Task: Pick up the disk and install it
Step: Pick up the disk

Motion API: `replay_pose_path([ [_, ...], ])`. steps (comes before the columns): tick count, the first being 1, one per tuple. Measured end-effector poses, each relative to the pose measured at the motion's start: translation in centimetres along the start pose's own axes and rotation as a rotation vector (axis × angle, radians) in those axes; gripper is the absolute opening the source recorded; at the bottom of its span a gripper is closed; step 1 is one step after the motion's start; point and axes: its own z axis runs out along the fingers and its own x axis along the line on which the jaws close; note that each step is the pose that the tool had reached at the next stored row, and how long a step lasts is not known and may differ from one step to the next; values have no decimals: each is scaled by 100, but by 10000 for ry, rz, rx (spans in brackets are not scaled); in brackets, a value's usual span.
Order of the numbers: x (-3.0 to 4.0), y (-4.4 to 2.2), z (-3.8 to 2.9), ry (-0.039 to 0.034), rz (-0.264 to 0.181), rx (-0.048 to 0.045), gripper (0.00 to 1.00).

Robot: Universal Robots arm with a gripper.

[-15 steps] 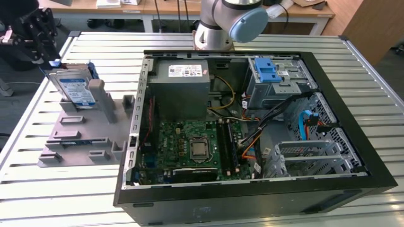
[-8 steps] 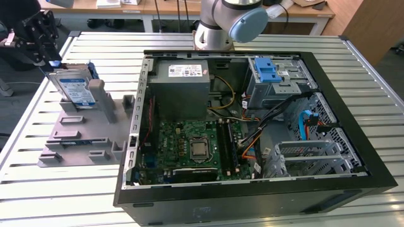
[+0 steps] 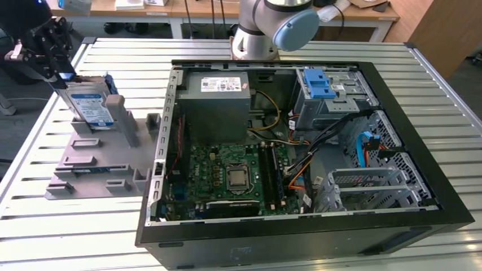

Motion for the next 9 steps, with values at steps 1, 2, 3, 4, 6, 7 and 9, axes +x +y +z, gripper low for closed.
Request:
replay_pose_path([
  [1, -2, 0, 14, 0, 0, 0, 47],
  [2, -2, 1, 29, 0, -2, -1, 47],
  [3, -2, 2, 45, 0, -2, -1, 47],
  [4, -2, 4, 61, 0, -3, 0, 47],
  [6, -2, 7, 98, 0, -23, -1, 47],
  [7, -2, 10, 116, 0, -51, -1, 47],
  [9, -1, 14, 149, 1, -130, -2, 47],
])
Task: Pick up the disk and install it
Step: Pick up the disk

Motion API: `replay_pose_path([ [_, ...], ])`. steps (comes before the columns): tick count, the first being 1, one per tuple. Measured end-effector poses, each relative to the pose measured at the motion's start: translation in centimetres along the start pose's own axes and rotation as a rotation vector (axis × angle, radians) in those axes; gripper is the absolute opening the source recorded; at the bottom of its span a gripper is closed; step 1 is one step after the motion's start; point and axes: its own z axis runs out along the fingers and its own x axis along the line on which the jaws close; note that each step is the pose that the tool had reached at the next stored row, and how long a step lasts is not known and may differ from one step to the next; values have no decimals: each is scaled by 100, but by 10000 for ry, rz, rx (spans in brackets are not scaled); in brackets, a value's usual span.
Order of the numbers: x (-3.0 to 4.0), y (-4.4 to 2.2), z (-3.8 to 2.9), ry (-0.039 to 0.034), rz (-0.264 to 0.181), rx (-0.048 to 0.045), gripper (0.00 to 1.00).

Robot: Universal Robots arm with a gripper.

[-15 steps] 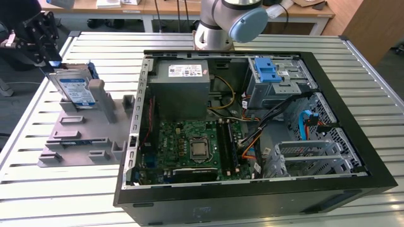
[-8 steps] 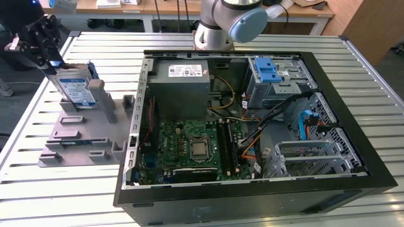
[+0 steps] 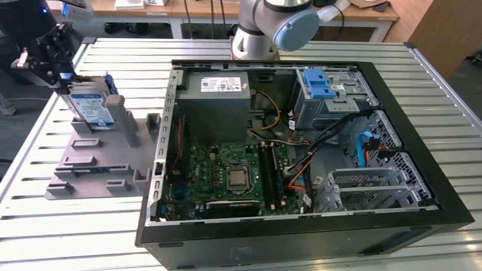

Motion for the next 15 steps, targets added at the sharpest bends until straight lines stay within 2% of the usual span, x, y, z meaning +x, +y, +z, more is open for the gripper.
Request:
replay_pose_path([
  [8, 1, 3, 90, 0, -50, 0, 47],
  [15, 1, 3, 110, 3, -50, -2, 47],
])
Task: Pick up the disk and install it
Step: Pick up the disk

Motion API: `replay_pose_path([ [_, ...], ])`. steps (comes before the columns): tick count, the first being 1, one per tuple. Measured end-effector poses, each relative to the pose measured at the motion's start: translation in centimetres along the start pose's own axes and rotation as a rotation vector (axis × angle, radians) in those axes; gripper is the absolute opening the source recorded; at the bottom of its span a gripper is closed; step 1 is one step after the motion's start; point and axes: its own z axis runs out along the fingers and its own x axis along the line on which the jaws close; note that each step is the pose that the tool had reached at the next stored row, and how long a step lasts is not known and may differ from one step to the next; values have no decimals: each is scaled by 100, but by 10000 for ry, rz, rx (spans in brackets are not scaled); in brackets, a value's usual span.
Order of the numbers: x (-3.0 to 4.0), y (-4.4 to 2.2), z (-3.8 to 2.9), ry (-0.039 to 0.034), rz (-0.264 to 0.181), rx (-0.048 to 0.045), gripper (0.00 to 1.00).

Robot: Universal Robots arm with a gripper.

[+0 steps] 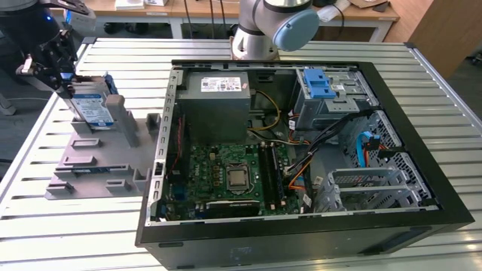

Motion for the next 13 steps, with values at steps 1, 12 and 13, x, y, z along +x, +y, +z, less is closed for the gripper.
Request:
replay_pose_path([
  [1, 0, 0, 2, 0, 0, 1, 47],
  [12, 0, 0, 10, 0, 0, 1, 37],
  [13, 0, 0, 10, 0, 0, 2, 37],
])
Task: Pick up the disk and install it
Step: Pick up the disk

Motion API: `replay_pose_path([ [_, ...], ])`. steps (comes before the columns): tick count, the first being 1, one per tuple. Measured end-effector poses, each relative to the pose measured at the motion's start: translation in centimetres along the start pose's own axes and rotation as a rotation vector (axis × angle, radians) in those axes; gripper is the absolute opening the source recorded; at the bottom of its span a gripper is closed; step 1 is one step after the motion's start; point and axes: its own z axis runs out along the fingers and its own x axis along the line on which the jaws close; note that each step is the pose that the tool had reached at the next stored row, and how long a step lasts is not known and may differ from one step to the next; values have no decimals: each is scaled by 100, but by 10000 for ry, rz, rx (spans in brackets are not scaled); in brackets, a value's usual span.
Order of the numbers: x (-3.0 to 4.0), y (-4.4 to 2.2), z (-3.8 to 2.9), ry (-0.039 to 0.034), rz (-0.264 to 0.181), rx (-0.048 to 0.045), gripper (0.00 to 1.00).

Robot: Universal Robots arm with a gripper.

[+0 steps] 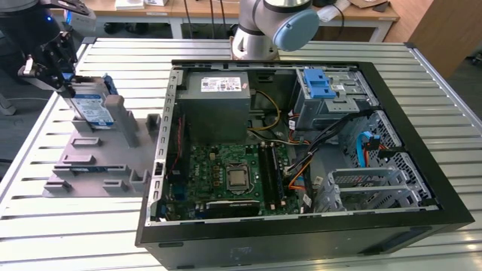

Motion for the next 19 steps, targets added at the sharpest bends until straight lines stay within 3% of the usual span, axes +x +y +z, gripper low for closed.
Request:
replay_pose_path([
  [3, 0, 0, 0, 1, -80, 0, 37],
  [8, 1, 0, 0, 6, -661, -3, 37],
  [19, 1, 0, 0, 6, -671, -3, 37],
])
